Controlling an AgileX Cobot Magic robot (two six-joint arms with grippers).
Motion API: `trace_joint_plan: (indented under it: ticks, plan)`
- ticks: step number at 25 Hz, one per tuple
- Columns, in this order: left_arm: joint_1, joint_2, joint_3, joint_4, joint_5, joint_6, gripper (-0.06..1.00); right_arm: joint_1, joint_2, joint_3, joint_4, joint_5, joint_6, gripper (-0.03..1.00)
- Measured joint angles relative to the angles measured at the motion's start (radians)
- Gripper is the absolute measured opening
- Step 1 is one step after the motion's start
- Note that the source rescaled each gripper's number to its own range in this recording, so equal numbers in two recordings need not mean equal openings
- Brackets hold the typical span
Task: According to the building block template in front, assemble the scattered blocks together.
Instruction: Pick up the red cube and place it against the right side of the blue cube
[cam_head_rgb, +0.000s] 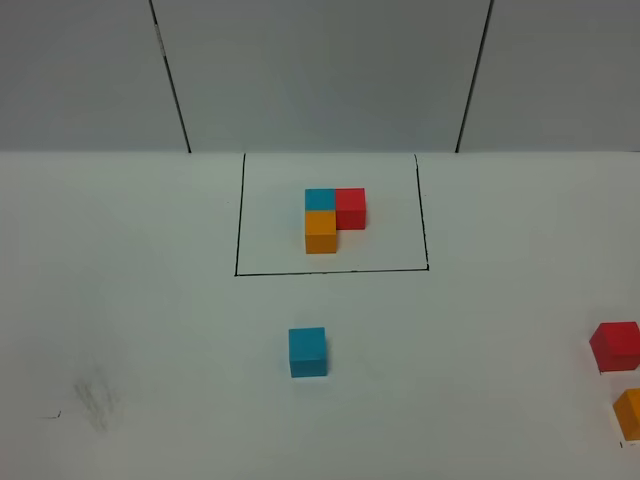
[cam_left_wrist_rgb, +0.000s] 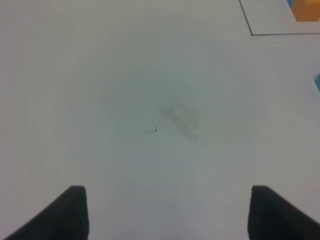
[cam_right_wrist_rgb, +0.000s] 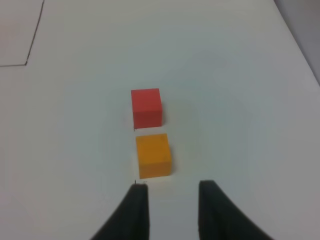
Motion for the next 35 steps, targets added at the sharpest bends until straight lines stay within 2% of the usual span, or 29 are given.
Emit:
trace_joint_plan:
  ticks: [13,28,31,33,35]
  plan:
    - [0.0,0.0,0.0,0.0,0.0,0.0,0.46,0.0,0.0,0.0,-0.001,0.0,0.0,0.0]
    - [0.0,0.0,0.0,0.0,0.0,0.0,0.46,0.0,0.0,0.0,0.043,0.0,0.0,0.01]
    - [0.0,0.0,0.0,0.0,0.0,0.0,0.46,0.0,0.005,-0.009,0.043,-0.019,-0.028,0.1]
    - [0.0,0.0,0.0,0.0,0.0,0.0,0.46,0.0,0.043,-0.029,0.043,-0.069,-0.063,0.23]
    - [0.0,0.0,0.0,0.0,0.0,0.0,0.46,0.0,0.108,-0.04,0.036,-0.131,-0.083,0.42]
